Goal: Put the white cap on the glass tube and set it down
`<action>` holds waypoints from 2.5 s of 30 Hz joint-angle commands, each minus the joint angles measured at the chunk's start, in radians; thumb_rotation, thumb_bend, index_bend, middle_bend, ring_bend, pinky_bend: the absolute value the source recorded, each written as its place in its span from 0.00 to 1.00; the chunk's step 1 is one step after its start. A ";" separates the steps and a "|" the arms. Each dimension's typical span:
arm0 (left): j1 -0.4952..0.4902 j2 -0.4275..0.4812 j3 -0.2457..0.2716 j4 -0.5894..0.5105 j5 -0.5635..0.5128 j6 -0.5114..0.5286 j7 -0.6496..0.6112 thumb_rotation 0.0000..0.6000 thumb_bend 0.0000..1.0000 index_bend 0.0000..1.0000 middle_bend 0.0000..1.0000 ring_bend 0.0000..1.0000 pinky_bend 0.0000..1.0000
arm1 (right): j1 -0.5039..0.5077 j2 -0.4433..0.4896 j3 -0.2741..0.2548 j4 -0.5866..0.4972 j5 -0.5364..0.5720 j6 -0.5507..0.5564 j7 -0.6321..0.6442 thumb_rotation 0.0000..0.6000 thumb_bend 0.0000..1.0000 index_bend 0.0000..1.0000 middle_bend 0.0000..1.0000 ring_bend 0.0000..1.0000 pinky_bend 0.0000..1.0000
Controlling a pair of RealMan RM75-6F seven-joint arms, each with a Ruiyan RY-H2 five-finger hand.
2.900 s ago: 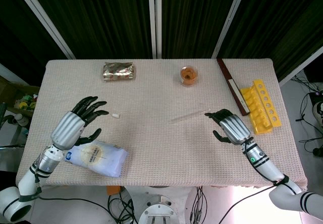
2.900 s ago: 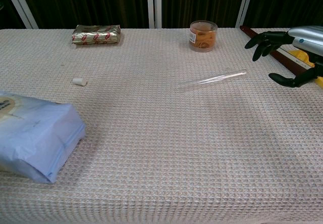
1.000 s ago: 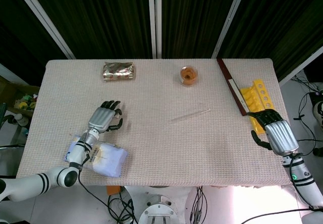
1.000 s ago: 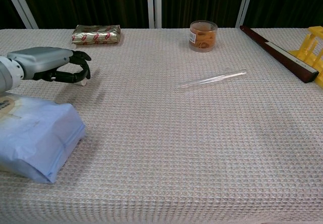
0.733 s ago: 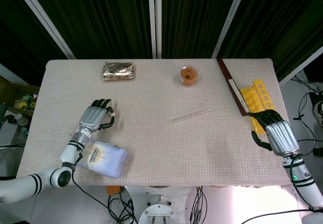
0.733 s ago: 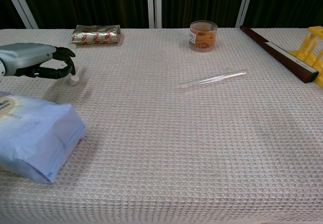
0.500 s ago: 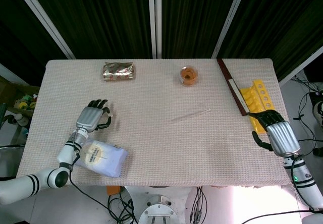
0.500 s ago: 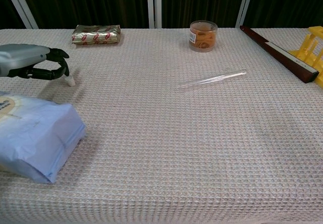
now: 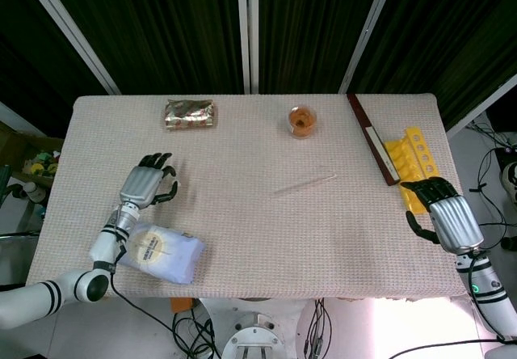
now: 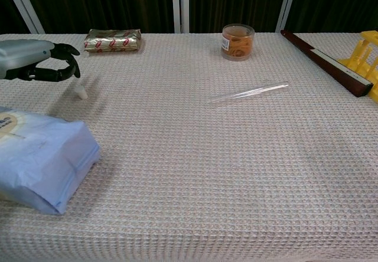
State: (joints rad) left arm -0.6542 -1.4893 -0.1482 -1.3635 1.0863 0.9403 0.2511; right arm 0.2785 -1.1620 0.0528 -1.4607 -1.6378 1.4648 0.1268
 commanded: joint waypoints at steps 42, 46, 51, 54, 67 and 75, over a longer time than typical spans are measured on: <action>0.001 -0.200 -0.044 0.235 -0.004 0.028 -0.032 1.00 0.38 0.48 0.12 0.05 0.10 | -0.012 -0.008 0.004 0.014 0.014 -0.011 0.010 1.00 0.43 0.27 0.36 0.23 0.24; 0.002 -0.205 -0.049 0.242 0.000 0.026 -0.045 1.00 0.41 0.50 0.12 0.05 0.10 | -0.012 -0.008 0.005 0.012 0.014 -0.011 0.010 1.00 0.43 0.27 0.36 0.23 0.24; 0.008 -0.192 -0.055 0.232 0.013 0.035 -0.068 1.00 0.52 0.54 0.14 0.05 0.10 | -0.012 -0.007 0.005 0.010 0.014 -0.011 0.009 1.00 0.43 0.27 0.37 0.23 0.24; 0.018 -0.162 -0.060 0.201 0.029 0.061 -0.078 1.00 0.53 0.54 0.14 0.05 0.10 | -0.012 -0.007 0.008 0.007 0.020 -0.015 0.008 1.00 0.43 0.27 0.37 0.23 0.24; 0.106 0.044 -0.051 -0.087 0.130 0.205 -0.127 1.00 0.53 0.54 0.14 0.05 0.10 | 0.236 -0.092 0.059 -0.044 0.084 -0.412 -0.229 1.00 0.21 0.29 0.38 0.24 0.24; 0.132 0.068 -0.018 -0.175 0.226 0.265 -0.156 1.00 0.53 0.54 0.14 0.05 0.10 | 0.431 -0.300 0.138 0.111 0.183 -0.608 -0.439 1.00 0.23 0.37 0.39 0.24 0.24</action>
State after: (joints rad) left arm -0.5292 -1.4249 -0.1740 -1.5254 1.2977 1.1923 0.1026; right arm 0.6402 -1.3857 0.1551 -1.4180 -1.5006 0.9236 -0.2440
